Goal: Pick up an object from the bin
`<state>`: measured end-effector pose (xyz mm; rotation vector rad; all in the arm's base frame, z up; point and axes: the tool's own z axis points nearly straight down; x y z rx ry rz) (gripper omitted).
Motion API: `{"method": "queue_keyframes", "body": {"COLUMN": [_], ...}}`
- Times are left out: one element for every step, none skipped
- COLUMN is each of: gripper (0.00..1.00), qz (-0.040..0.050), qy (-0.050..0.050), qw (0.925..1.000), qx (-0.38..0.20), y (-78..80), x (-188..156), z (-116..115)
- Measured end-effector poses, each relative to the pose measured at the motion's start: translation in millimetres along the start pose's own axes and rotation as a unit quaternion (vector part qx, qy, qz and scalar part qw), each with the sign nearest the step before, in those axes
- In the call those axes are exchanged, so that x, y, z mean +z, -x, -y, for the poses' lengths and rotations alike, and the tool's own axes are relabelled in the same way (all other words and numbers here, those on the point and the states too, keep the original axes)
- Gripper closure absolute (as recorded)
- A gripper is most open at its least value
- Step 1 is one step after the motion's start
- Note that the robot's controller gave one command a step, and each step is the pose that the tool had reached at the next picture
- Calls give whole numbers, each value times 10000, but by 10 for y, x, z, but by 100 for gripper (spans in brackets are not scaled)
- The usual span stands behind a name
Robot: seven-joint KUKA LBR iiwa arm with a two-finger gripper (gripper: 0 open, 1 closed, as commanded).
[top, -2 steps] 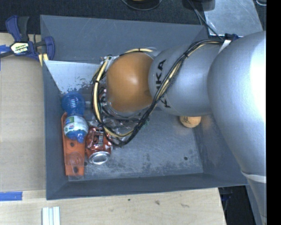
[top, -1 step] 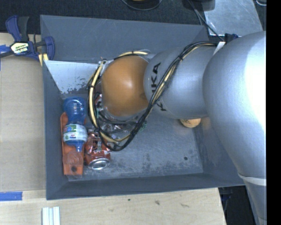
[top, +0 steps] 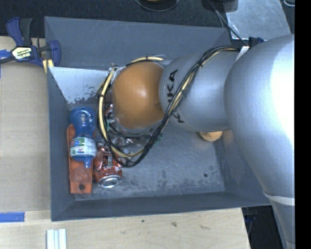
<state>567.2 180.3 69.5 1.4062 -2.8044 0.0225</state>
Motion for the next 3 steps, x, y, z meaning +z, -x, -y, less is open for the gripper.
{"method": "queue_keyframes", "body": {"gripper": [100,100,100], "qz": [-2,-16,-3], "qy": [5,23,12], "qw": [10000,10000,10000], "qx": [6,9,7], "y": [-6,-14,-6], "x": [-29,-153,-327], "z": [-4,-15,-9]}}
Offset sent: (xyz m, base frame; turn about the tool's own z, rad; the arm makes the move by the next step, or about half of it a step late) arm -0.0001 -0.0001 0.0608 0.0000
